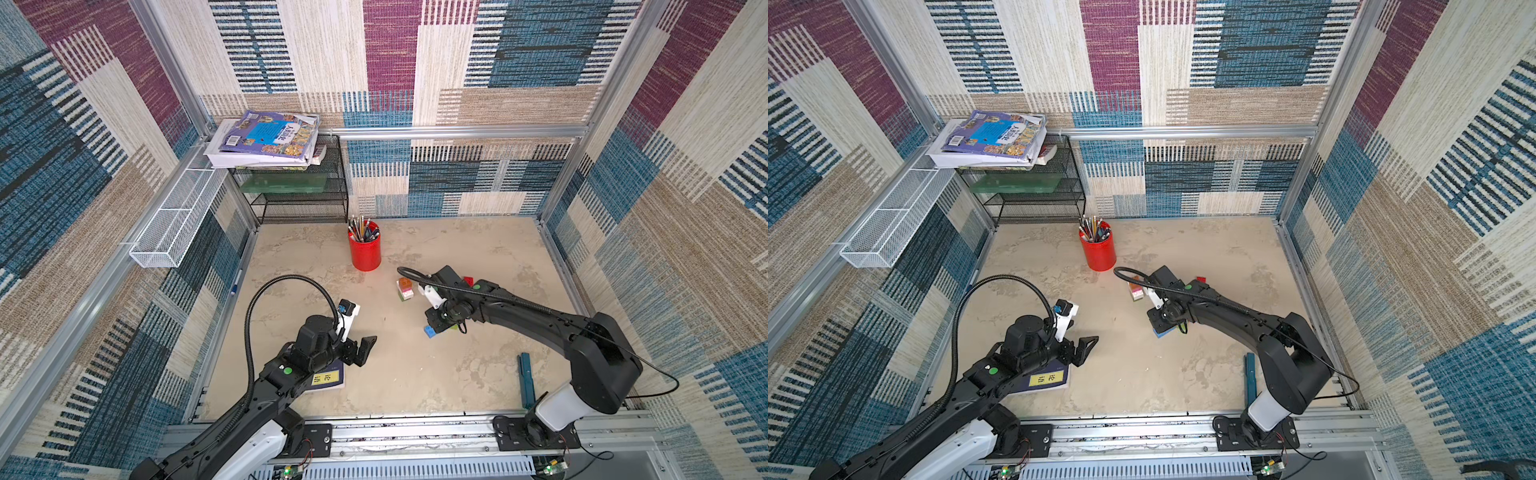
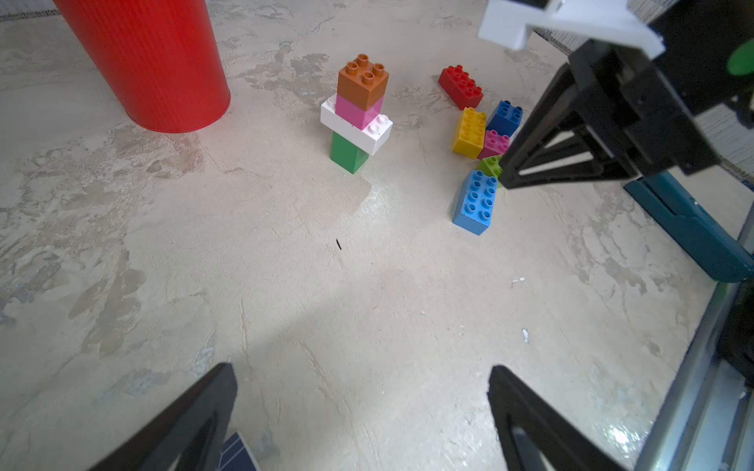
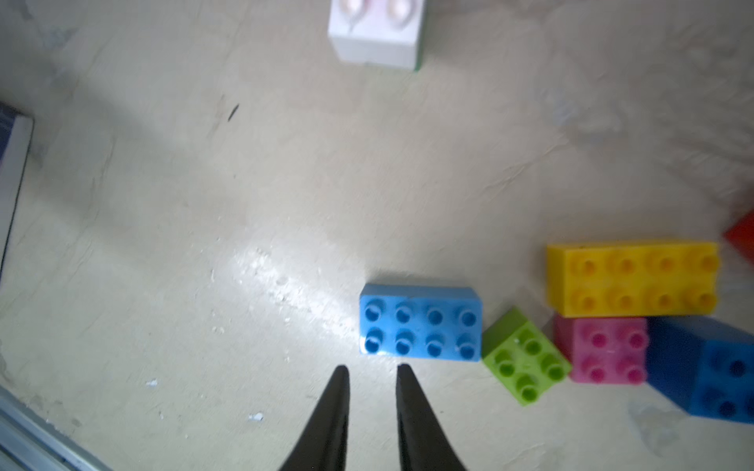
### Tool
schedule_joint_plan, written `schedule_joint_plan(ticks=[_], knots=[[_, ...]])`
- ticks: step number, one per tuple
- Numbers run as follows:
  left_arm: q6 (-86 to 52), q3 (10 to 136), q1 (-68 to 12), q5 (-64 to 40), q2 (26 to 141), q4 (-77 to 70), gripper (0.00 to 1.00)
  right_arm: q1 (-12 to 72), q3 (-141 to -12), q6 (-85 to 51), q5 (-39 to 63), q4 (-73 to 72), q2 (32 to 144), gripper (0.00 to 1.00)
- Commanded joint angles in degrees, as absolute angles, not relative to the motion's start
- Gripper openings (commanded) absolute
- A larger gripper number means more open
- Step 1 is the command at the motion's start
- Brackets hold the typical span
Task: Assemble the letter f with lego
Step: Move the lego brick at the center of the board.
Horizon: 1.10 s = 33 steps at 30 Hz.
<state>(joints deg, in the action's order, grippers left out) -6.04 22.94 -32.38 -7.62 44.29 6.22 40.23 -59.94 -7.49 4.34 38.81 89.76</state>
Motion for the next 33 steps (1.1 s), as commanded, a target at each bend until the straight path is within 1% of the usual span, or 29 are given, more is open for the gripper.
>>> schedule_joint_plan(ticks=[1,7,15,24,27,31,33], knots=[[-6.24,23.29,-32.43,-6.94,44.32,5.80,0.99,42.12,-56.34,-10.82,6.91,36.78,88.40,0.24],[-6.24,23.29,-32.41,-7.03,44.27,5.86,0.99,43.33,-53.69,-12.04,7.17,33.86,89.54,0.24],[-6.20,23.27,-32.39,-7.03,44.17,5.89,0.99,40.23,-55.63,-9.68,7.65,31.26,94.50,0.24],[-6.24,23.37,-32.41,-7.03,44.58,5.72,0.99,34.56,-62.09,-6.39,7.75,30.98,99.35,0.26],[-6.18,23.38,-32.43,-7.12,44.67,5.79,0.99,33.87,-65.08,-5.46,7.82,31.96,100.53,0.26],[-6.15,23.38,-32.39,-6.96,44.70,5.71,0.99,34.37,-67.93,-5.29,7.02,33.78,99.67,0.32],[-6.15,23.38,-32.37,-7.02,44.79,5.63,0.99,34.72,-69.54,-5.29,5.67,34.69,98.93,0.40]])
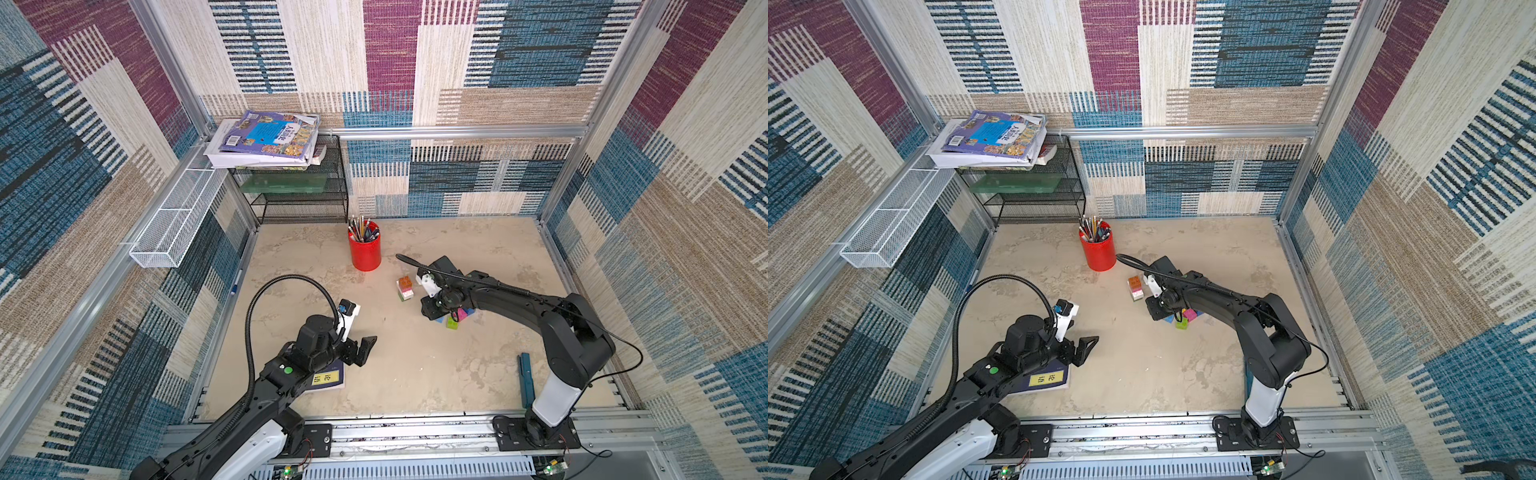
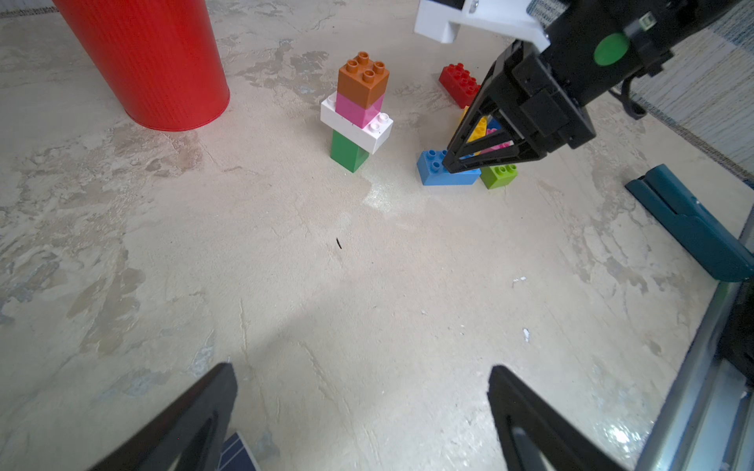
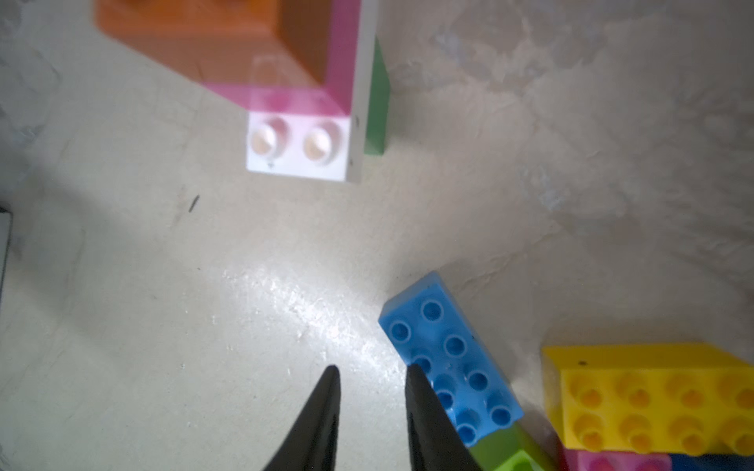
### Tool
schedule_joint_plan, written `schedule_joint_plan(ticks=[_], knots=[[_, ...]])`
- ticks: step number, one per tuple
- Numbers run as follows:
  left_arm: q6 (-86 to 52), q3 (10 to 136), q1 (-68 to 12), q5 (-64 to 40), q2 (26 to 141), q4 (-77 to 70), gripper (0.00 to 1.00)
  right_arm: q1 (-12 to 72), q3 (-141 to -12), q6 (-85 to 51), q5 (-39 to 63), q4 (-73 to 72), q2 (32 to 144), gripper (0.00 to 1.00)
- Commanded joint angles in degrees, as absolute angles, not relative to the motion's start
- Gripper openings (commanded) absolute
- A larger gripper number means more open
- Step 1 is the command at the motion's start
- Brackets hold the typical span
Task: Assemble the letter f with lego
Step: Move the lego brick at the center of the board.
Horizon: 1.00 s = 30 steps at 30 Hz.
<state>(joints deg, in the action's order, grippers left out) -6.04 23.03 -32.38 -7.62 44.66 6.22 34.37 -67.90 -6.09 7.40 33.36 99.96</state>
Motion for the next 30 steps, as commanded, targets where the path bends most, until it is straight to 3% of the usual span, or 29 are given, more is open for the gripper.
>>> schedule_joint_plan(ticks=[1,5,10,21,30], knots=[[-6.15,23.33,-32.41,-7.03,44.95,5.61,0.99,34.81,-70.38,-5.31,5.25,35.02,98.67,0.44],[-6.06,23.64,-32.43,-7.34,45.44,5.63,0.99,34.98,-74.87,-4.62,3.92,36.44,99.50,0.56],[-6.06,23.73,-32.36,-7.44,45.58,5.71,0.99,35.12,-81.20,-3.21,3.14,38.04,103.67,0.61],[-6.06,23.64,-32.43,-7.41,45.40,5.71,0.99,35.76,-94.35,-1.36,0.98,41.56,113.82,0.63],[-6.05,23.64,-32.43,-7.47,45.36,5.72,0.99,36.30,-97.95,-0.85,0.73,42.94,117.20,0.62]])
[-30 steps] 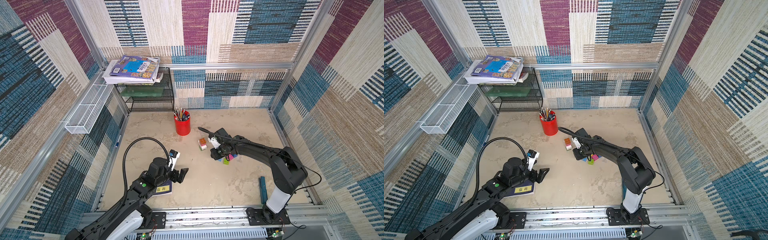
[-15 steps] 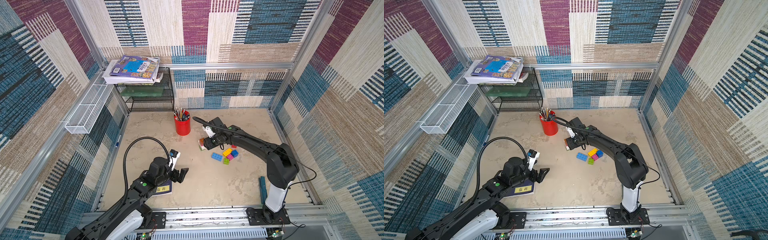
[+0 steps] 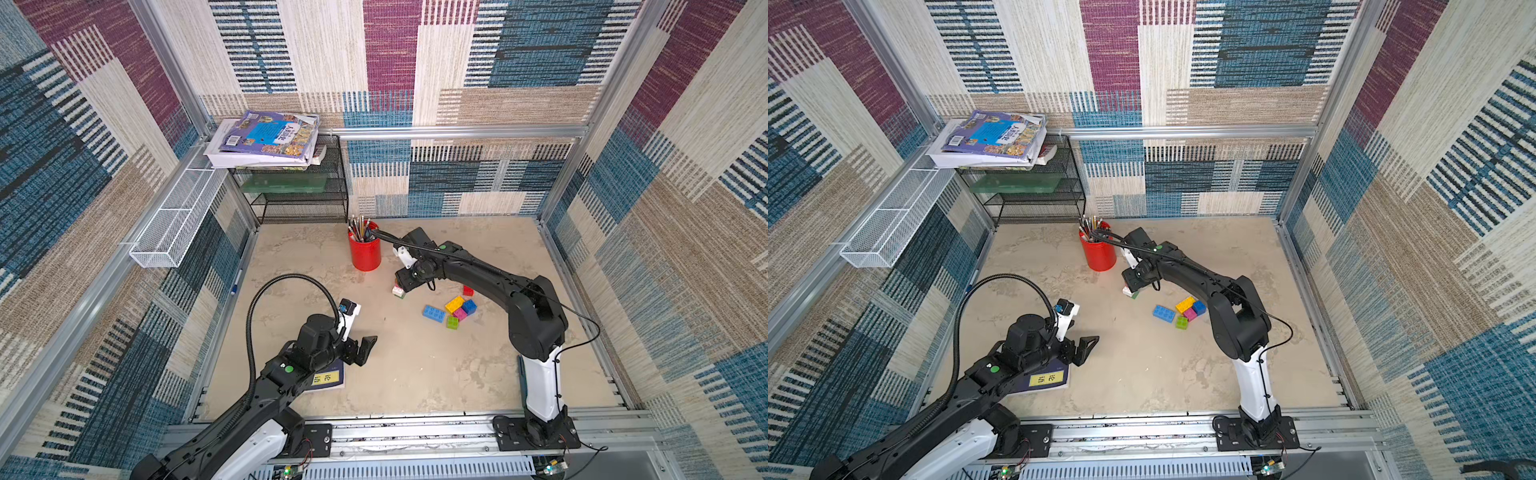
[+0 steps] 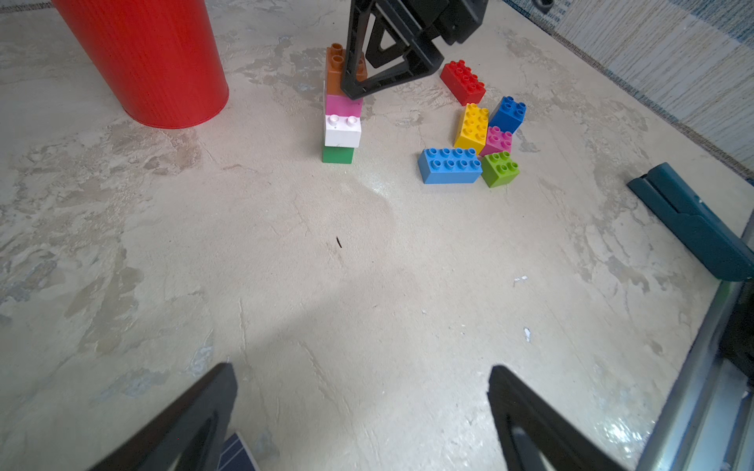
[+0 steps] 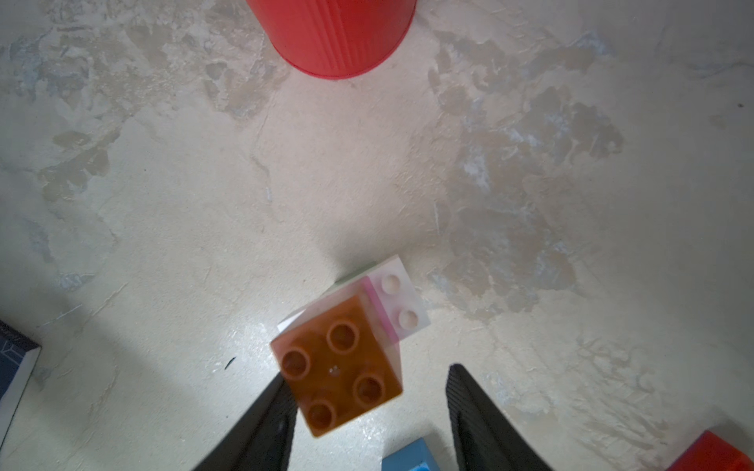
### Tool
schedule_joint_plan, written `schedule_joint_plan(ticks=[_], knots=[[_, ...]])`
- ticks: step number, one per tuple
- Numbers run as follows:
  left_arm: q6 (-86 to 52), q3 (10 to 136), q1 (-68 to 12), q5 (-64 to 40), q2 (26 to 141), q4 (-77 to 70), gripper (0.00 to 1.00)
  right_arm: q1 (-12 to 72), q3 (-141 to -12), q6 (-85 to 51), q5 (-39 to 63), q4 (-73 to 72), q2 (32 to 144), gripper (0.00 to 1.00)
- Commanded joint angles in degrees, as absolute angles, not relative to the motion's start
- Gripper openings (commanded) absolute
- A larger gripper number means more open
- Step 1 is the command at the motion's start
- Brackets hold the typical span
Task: Assemble the letter f with lego
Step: Move the lego brick at the center of the board.
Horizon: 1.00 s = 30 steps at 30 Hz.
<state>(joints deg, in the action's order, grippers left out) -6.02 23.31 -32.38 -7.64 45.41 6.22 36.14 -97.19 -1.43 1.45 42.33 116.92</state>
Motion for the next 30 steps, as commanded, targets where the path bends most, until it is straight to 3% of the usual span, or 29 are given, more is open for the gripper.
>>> schedule_joint_plan(ticks=[1,17,30], knots=[[-5.98,23.64,-32.43,-7.47,45.43,5.63,0.99,36.38,-98.00,-0.84,0.74,42.87,117.25,0.61],[-6.06,23.69,-32.43,-7.47,45.42,5.71,0.99,36.30,-103.13,1.93,2.11,44.51,120.73,0.58],[-6.05,23.69,-32.38,-7.47,45.35,5.71,0.99,36.54,-104.67,2.13,3.46,45.79,121.64,0.42]])
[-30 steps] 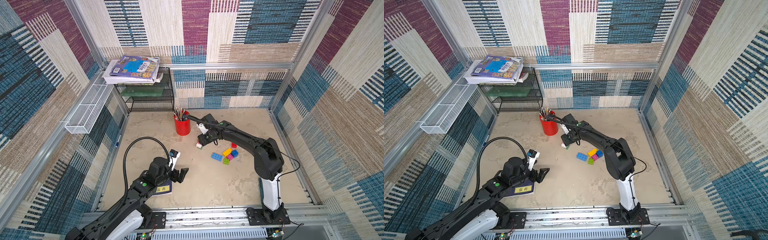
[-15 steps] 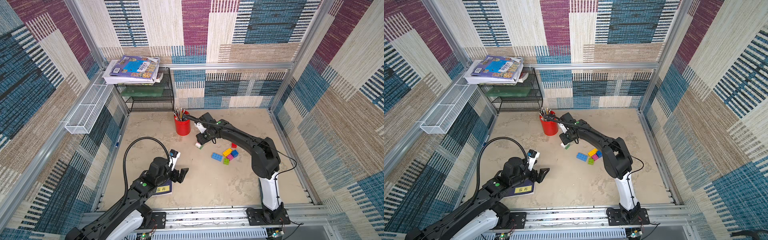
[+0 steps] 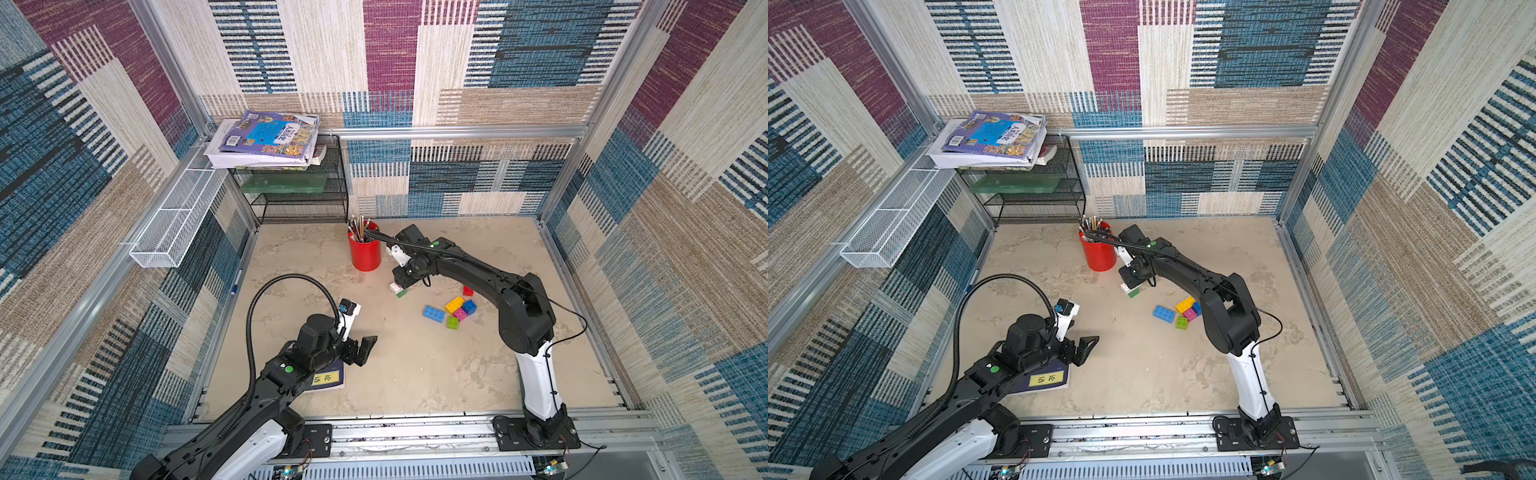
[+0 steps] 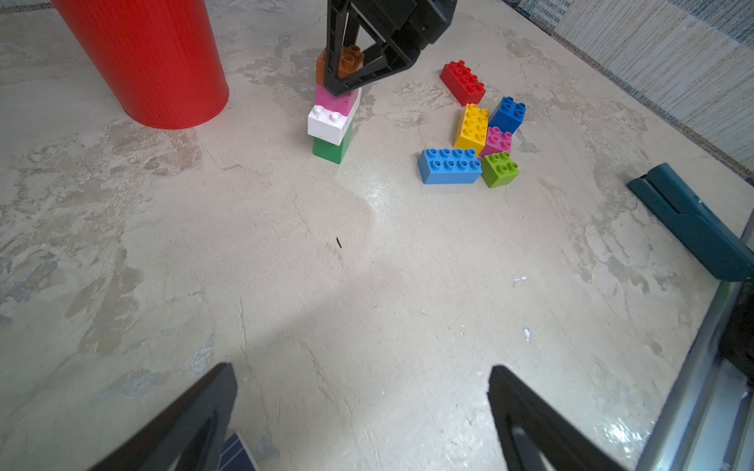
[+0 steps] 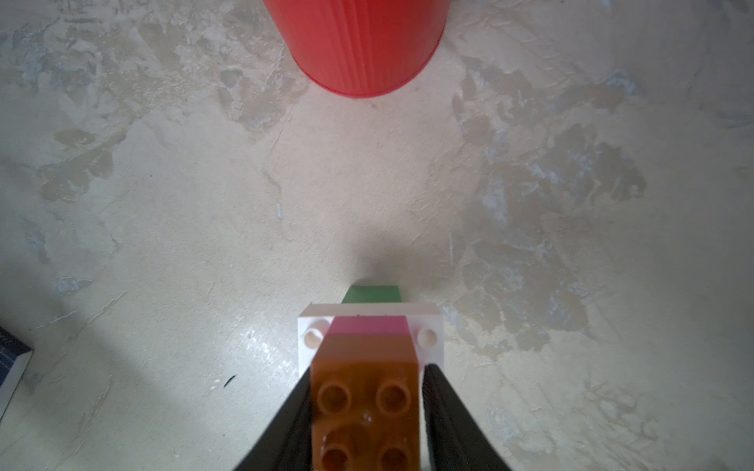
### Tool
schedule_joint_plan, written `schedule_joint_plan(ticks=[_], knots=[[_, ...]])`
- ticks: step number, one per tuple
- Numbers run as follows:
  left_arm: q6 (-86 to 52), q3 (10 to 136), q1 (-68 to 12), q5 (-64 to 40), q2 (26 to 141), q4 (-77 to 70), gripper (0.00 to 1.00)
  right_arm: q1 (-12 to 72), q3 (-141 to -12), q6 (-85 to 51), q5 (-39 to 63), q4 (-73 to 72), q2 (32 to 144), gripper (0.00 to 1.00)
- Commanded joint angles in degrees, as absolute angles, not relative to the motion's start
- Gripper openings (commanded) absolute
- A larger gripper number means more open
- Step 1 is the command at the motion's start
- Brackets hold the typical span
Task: Assemble the letter f with lego
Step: Move the lego brick at the center of the board.
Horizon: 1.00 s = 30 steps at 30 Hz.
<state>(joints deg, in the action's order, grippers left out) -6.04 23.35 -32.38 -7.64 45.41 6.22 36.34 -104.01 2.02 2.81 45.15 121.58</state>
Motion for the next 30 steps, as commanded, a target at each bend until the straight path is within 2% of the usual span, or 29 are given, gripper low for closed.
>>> schedule_joint_plan(ticks=[1,6,13,26,30], knots=[[-6.06,23.73,-32.43,-7.47,45.35,5.72,0.99,36.65,-104.71,2.08,3.46,45.87,121.62,0.41],[-6.06,23.69,-32.42,-7.46,45.35,5.71,0.99,37.35,-105.70,0.94,2.75,47.33,121.38,0.38],[-6.06,23.64,-32.41,-7.56,45.35,5.62,0.99,38.77,-105.69,-1.65,0.82,49.19,120.28,0.37],[-5.89,23.64,-32.40,-8.43,45.35,5.54,0.99,42.85,-99.33,-15.42,-3.50,48.73,115.66,0.36],[-5.78,23.73,-32.43,-8.96,45.25,5.53,0.99,44.44,-97.04,-21.39,-5.74,47.76,113.87,0.33]])
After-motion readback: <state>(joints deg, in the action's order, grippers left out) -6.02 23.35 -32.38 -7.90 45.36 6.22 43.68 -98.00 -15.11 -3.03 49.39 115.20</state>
